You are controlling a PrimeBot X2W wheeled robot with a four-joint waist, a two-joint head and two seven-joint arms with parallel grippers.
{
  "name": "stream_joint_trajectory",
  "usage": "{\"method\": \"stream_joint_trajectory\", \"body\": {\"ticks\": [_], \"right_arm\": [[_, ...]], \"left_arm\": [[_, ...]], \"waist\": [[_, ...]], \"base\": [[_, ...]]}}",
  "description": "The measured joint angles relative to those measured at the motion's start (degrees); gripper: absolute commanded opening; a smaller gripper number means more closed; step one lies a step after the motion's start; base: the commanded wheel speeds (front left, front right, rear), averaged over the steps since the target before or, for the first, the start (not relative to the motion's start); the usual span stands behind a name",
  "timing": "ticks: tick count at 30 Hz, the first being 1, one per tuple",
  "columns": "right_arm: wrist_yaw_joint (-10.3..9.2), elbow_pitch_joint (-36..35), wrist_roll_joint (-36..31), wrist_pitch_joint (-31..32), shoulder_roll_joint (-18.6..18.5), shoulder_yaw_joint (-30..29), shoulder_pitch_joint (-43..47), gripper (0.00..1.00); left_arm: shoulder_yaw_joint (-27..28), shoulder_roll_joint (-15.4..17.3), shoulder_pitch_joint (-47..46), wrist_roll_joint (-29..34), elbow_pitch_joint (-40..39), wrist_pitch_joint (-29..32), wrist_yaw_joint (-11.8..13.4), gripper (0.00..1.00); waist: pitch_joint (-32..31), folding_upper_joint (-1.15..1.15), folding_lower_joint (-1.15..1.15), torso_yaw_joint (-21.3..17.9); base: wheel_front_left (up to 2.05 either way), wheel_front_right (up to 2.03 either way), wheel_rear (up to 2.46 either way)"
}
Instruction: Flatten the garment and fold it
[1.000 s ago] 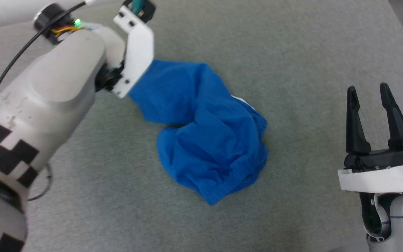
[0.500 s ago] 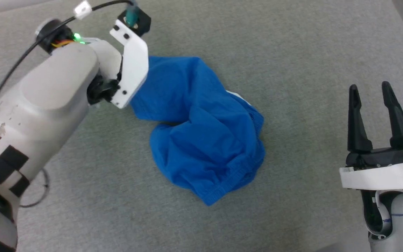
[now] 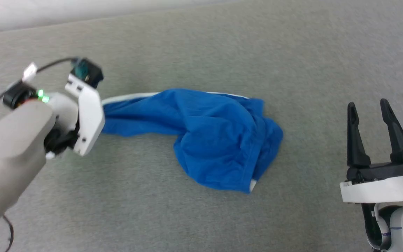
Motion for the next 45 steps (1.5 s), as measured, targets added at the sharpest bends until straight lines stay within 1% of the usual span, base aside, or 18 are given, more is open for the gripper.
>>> {"method": "stream_joint_trajectory", "body": {"ticks": [2,5,7,10,13,15,17,18,21,24,29,31,33,35,37,38,42,45], "right_arm": [[0.0,-0.04,-0.2,0.0,0.01,0.09,0.29,1.0],[0.0,0.07,-1.81,0.0,0.01,0.31,1.17,1.0],[0.0,0.05,-3.42,0.0,0.01,0.2,1.13,1.0],[0.0,-0.26,-6.09,0.0,-0.15,-0.07,-0.02,1.0],[0.0,-1.1,-7.04,0.0,-2.89,0.1,-3.5,1.0],[0.0,-0.88,-7.0,0.0,-6.06,1.25,-6.44,1.0],[0.0,0.53,-6.2,-0.01,-9.85,3.65,-9.47,1.0],[0.0,1.78,-5.28,-0.01,-11.88,5.37,-10.95,1.0],[0.0,7.37,-1.85,0.14,-18.89,12.36,-15.24,1.0],[0.0,11.7,5.26,4.95,-25.75,21.4,-20.64,1.0],[0.01,13.84,22.85,23.16,-36.77,39.12,-30.33,1.0],[0.01,14.06,30.18,31.44,-40.08,44.42,-34.07,1.0],[0.01,14.29,36.46,39.58,-42.33,48.52,-37.59,1.0],[0.01,14.85,40.29,46.04,-43.78,51.61,-41.02,1.0],[0.01,15.96,43.05,50.48,-44.53,53.78,-44.04,1.0],[0.0,16.83,44.21,52.37,-44.65,54.67,-45.41,1.0],[0.0,19.61,47.18,55.09,-43.78,57.78,-48.47,1.0],[0.0,21.75,48.07,55.13,-42.85,60.72,-48.85,1.0]], "left_arm": [[0.14,0.92,2.03,-0.43,-0.3,-0.05,0.0,0.0],[0.38,0.98,4.89,-0.25,-0.57,-0.36,0.01,0.0],[0.62,0.34,6.3,-0.07,0.24,-3.54,0.3,1.0],[1.45,-1.41,8.5,1.32,1.51,-11.55,2.1,1.0],[3.99,-3.45,9.32,2.91,1.8,-22.59,5.76,1.0],[6.04,-4.34,9.37,4.07,1.6,-30.11,8.99,1.0],[7.97,-4.8,9.56,5.92,1.08,-38.01,13.68,1.0],[8.78,-5.0,9.74,6.68,0.57,-40.58,15.99,1.0],[11.8,-5.92,12.29,8.58,-2.56,-43.14,21.76,1.0],[17.27,-6.44,16.07,12.4,-9.06,-43.36,27.38,1.0],[30.4,-7.47,24.43,21.79,-22.67,-43.42,36.15,1.0],[35.62,-7.9,28.85,25.41,-27.08,-43.42,38.39,1.0],[40.07,-8.59,33.06,28.86,-30.5,-43.43,39.88,1.0],[43.66,-9.95,36.8,31.5,-32.84,-43.43,40.53,1.0],[46.06,-11.68,39.74,33.29,-33.94,-43.42,40.18,1.0],[46.78,-12.56,40.96,34.09,-34.07,-43.42,39.43,1.0],[49.92,-16.19,42.71,37.26,-34.45,-43.42,37.2,1.0],[52.12,-18.3,42.7,39.34,-34.63,-43.42,35.29,1.0]], "waist": [[-0.92,0.0,0.0,1.14],[-2.35,0.0,-0.01,2.48],[-3.31,0.0,-0.01,3.28],[-4.87,0.0,0.0,4.36],[-6.23,0.0,0.0,5.62],[-6.95,0.0,0.0,6.6],[-7.52,0.0,0.0,7.66],[-7.74,0.0,0.0,8.21],[-8.29,0.0,0.0,9.9],[-8.55,0.0,0.01,11.64],[-8.1,0.0,0.01,14.5],[-7.56,0.0,0.0,15.48],[-6.78,0.0,0.01,16.33],[-5.83,0.0,0.01,17.08],[-4.79,0.0,0.01,17.9],[-4.25,0.0,0.01,18.37],[-2.01,0.0,0.02,20.26],[-0.28,0.0,0.02,21.65]], "base": [[0.0,0.0,0.0],[0.0,0.0,0.0],[0.0,0.0,0.0],[0.0,0.0,0.0],[0.0,0.0,0.0],[0.0,0.0,0.0],[0.0,0.0,0.0],[0.0,0.0,0.0],[0.0,0.0,0.0],[0.0,0.0,0.0],[0.0,0.0,0.0],[0.0,0.0,0.0],[0.0,0.0,0.0],[0.0,0.0,0.0],[0.0,0.0,0.0],[0.0,0.0,0.0],[0.0,0.0,0.0],[0.0,0.0,0.0]]}}
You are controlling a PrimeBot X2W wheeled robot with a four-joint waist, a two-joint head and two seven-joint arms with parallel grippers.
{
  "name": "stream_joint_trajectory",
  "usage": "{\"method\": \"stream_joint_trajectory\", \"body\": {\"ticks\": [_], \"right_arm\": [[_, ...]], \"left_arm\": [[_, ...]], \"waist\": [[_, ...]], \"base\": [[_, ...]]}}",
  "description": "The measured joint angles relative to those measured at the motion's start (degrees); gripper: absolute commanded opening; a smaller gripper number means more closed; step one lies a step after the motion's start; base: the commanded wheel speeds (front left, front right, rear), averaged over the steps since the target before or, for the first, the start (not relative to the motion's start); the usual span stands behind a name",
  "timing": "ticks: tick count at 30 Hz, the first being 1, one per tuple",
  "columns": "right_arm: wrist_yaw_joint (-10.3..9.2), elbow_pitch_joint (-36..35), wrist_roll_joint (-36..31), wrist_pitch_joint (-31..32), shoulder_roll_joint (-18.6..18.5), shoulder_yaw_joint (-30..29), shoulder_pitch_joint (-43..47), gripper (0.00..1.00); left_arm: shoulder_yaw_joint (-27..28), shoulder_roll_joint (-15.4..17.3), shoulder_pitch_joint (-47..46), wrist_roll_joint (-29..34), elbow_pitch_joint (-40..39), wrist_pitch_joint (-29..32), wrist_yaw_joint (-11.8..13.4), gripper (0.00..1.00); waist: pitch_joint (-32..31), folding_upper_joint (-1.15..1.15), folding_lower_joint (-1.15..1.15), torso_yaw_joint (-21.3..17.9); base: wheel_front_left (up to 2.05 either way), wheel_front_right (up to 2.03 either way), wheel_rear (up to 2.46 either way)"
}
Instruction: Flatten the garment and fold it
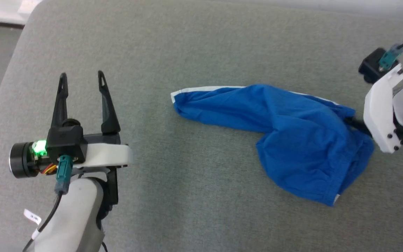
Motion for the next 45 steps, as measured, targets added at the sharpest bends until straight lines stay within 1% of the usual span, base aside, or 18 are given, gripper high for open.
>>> {"method": "stream_joint_trajectory", "body": {"ticks": [3,6,7,8,9,13,15,18,21,25,26,28,30,32,36,40,42,45], "right_arm": [[0.01,2.76,0.03,-0.74,0.54,3.21,0.04,1.0],[0.01,3.98,0.97,-2.46,0.49,5.24,-1.14,1.0],[0.01,3.99,1.26,-3.36,0.55,5.97,-1.71,0.94],[0.01,3.88,1.33,-4.65,0.48,6.81,-2.24,0.74],[0.02,3.82,1.29,-6.64,0.44,7.56,-2.64,0.0],[0.02,4.3,0.02,-15.46,1.18,10.06,-3.85,0.0],[0.02,4.58,-0.47,-20.17,1.29,10.71,-4.42,0.0],[0.01,4.61,-1.25,-26.49,1.21,11.0,-5.87,0.0],[0.01,4.2,-1.26,-31.21,1.19,11.11,-7.39,0.0],[0.01,3.91,-1.89,-35.13,1.19,11.55,-8.64,0.0],[0.01,3.81,-2.01,-35.76,1.21,11.74,-9.0,0.0],[0.01,3.58,-2.3,-36.63,1.32,12.37,-9.66,0.0],[0.01,3.07,-2.81,-37.08,1.67,13.08,-10.3,0.0],[0.01,2.69,-3.26,-37.49,2.24,13.63,-10.91,0.0],[0.01,2.19,-3.79,-38.12,3.65,14.65,-12.76,0.0],[0.01,2.08,-4.25,-38.43,5.34,15.35,-14.24,0.0],[0.01,2.12,-4.26,-38.53,6.34,15.86,-14.86,0.0],[0.01,2.29,-4.41,-38.78,7.81,16.44,-15.5,0.0]], "left_arm": [[1.65,-1.75,-0.03,1.87,0.4,0.0,-2.05,1.0],[3.21,-2.91,-0.23,3.15,1.24,-0.01,-4.03,1.0],[4.02,-3.2,-0.38,3.41,1.54,0.0,-4.54,1.0],[4.76,-3.33,-0.55,3.69,1.9,0.0,-5.04,1.0],[5.55,-3.45,-0.68,3.8,2.15,0.0,-5.63,1.0],[7.71,-3.15,-2.65,5.33,3.45,0.0,-8.59,1.0],[7.89,-2.65,-5.03,5.75,4.88,0.0,-10.62,1.0],[6.88,-1.03,-9.51,6.37,8.62,0.0,-14.66,1.0],[3.49,0.55,-15.57,6.73,12.95,1.83,-20.72,1.0],[-2.02,2.21,-23.65,7.2,19.11,10.91,-30.19,1.0],[-3.12,2.36,-25.49,7.13,20.68,13.52,-32.1,1.0],[-5.68,2.83,-29.22,6.33,24.01,18.85,-34.48,1.0],[-8.98,3.26,-32.51,4.72,26.57,24.66,-35.26,1.0],[-14.85,4.03,-35.78,1.16,28.44,30.25,-35.28,1.0],[-27.64,6.06,-40.92,-10.71,28.66,41.98,-35.29,1.0],[-37.89,10.57,-46.04,-20.46,27.48,52.44,-35.29,1.0],[-41.8,12.69,-48.33,-23.99,26.88,56.0,-35.29,1.0],[-47.21,14.85,-50.78,-28.64,25.99,60.29,-35.29,1.0]], "waist": [[1.6,0.0,0.0,1.23],[2.91,0.0,-0.01,2.14],[3.26,0.0,-0.01,2.29],[3.51,0.0,0.0,2.32],[3.61,0.0,-0.01,2.19],[3.49,0.0,0.01,1.14],[2.91,0.0,0.01,0.5],[1.59,0.0,0.0,-0.72],[0.35,0.0,-0.01,-2.26],[-0.56,0.0,-0.01,-4.52],[-0.64,0.0,-0.01,-5.07],[-0.6,0.0,-0.01,-6.18],[-0.3,0.0,-0.01,-7.22],[0.25,0.0,-0.01,-8.19],[1.82,0.0,0.0,-10.08],[3.51,0.0,0.0,-12.2],[4.34,0.0,0.0,-13.35],[5.5,0.0,0.0,-15.07]], "base": [[0.0,0.0,0.0],[0.0,0.0,0.0],[0.0,0.0,0.0],[0.0,0.0,0.0],[0.0,0.0,0.0],[0.0,0.0,0.0],[0.0,0.0,0.0],[0.0,0.0,0.0],[0.0,0.0,0.0],[0.0,0.0,0.0],[0.0,0.0,0.0],[0.0,0.0,0.0],[0.0,0.0,0.0],[0.0,0.0,0.0],[0.0,0.0,0.0],[0.0,0.0,0.0],[0.0,0.0,0.0],[0.0,0.0,0.0]]}}
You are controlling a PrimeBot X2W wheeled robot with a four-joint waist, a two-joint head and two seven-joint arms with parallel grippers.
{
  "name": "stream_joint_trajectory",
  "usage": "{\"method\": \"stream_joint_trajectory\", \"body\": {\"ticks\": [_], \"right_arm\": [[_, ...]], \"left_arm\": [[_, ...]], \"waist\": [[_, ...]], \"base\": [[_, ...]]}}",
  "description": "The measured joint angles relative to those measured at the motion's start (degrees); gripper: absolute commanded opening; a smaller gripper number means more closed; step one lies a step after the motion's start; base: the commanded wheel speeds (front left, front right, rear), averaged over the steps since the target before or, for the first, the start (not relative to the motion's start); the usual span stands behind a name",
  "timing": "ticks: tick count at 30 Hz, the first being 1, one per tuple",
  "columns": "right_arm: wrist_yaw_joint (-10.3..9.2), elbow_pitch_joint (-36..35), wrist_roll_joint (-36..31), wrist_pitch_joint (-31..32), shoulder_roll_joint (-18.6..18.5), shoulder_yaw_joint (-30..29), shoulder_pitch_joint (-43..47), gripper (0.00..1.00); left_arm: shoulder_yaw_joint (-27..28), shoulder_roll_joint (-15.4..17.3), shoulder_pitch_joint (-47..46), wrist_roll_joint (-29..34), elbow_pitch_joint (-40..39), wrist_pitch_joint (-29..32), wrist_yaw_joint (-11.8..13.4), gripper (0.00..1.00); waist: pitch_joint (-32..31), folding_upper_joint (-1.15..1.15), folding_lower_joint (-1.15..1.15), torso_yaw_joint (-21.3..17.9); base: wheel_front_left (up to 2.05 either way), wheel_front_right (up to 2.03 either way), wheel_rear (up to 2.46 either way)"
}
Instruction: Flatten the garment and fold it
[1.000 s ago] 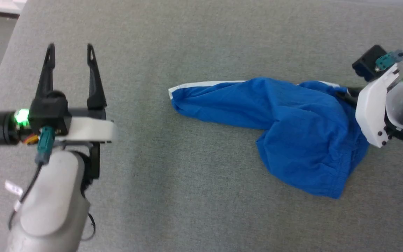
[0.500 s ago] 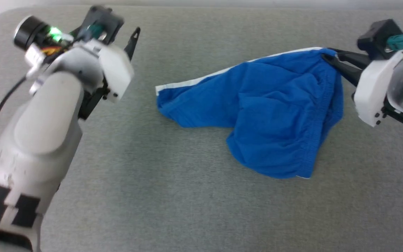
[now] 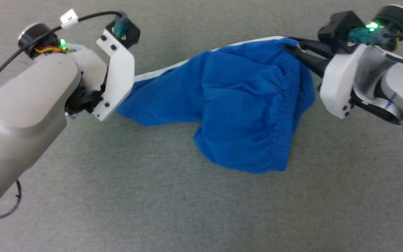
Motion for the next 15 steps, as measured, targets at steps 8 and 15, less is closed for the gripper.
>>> {"method": "stream_joint_trajectory", "body": {"ticks": [8,15], "right_arm": [[0.0,1.1,-1.32,-0.22,2.44,0.56,-0.63,0.0],[0.0,3.57,-2.69,-7.17,2.63,0.83,-0.49,0.0]], "left_arm": [[-4.02,2.18,-2.04,-3.46,-2.04,3.85,0.0,0.0],[-4.98,2.26,-0.17,-1.55,-4.36,-5.69,0.01,0.0]], "waist": [[2.79,0.0,-0.01,-3.41],[1.37,0.0,0.0,-4.0]], "base": [[0.0,0.0,0.0],[0.0,0.0,0.0]]}}
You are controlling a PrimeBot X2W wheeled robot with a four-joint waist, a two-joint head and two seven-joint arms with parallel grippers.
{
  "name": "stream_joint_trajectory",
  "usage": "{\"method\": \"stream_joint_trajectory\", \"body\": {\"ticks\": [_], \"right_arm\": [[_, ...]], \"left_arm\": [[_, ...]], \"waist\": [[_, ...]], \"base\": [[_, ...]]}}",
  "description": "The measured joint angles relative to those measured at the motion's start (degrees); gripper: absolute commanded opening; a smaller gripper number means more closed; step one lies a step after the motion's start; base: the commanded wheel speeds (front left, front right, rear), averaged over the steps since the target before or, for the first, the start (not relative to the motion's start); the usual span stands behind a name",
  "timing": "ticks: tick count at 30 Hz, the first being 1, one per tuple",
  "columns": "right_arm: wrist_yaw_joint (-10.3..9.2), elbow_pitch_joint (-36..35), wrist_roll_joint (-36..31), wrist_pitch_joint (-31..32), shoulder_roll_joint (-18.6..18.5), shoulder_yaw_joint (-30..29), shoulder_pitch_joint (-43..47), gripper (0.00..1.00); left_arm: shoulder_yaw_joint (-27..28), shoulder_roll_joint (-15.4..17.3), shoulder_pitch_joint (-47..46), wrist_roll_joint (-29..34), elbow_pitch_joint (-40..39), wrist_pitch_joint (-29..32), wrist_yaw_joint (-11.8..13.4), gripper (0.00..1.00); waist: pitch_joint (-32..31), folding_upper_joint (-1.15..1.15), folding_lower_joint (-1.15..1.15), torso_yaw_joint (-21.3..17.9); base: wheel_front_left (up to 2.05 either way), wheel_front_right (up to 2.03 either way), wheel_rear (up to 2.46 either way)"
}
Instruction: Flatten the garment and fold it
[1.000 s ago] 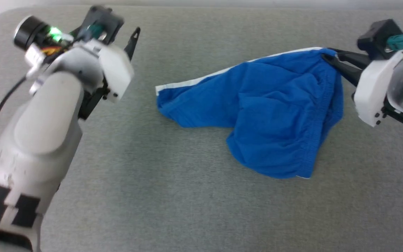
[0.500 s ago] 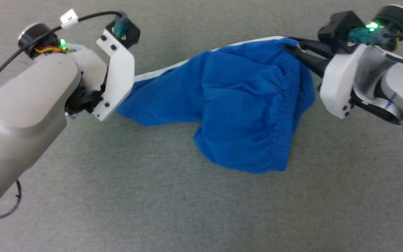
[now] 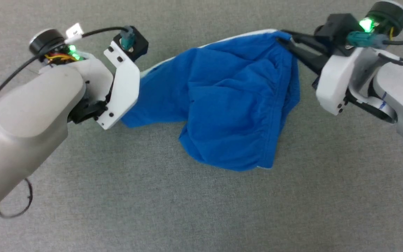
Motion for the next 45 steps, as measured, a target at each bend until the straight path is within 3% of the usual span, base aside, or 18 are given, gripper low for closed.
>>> {"method": "stream_joint_trajectory", "body": {"ticks": [5,11,17,24,34,40,45], "right_arm": [[0.01,3.24,-0.47,-5.49,-0.48,-0.89,-0.03,0.0],[0.01,5.44,-0.42,-7.36,-1.59,-4.19,-1.57,0.0],[0.01,7.65,-2.94,-7.94,-2.68,-8.36,-10.74,0.0],[0.01,11.68,-9.51,-7.75,-2.35,-11.94,-25.72,0.0],[0.01,17.4,-17.68,-8.17,0.43,-14.88,-43.01,0.0],[0.01,19.65,-20.34,-8.69,2.7,-14.45,-46.19,0.0],[0.01,19.08,-19.92,-9.14,4.92,-15.48,-40.86,0.0]], "left_arm": [[-0.49,-1.12,-1.5,1.59,2.81,-14.4,-0.01,0.0],[2.77,-2.85,-6.5,4.35,10.39,-30.48,0.25,0.0],[6.44,-5.68,-14.75,8.02,14.32,-39.73,4.22,0.0],[10.85,-8.11,-28.46,11.35,18.17,-45.75,8.73,0.0],[15.1,-11.36,-43.56,13.07,22.21,-49.8,11.37,0.0],[16.1,-11.92,-44.95,12.84,25.23,-51.79,11.99,0.0],[16.29,-12.3,-39.35,11.06,27.35,-52.93,12.43,0.0]], "waist": [[-3.34,0.0,0.0,0.56],[-8.5,0.0,-0.02,2.32],[-10.11,0.0,-0.03,4.34],[-5.93,0.0,-0.01,5.55],[4.66,0.0,0.01,5.59],[9.87,0.0,0.02,5.48],[12.07,0.0,0.02,5.24]], "base": [[0.0,0.0,0.0],[0.0,0.0,0.0],[0.0,0.0,0.0],[0.0,0.0,0.0],[0.0,0.0,0.0],[0.0,0.0,0.0],[0.0,0.0,0.0]]}}
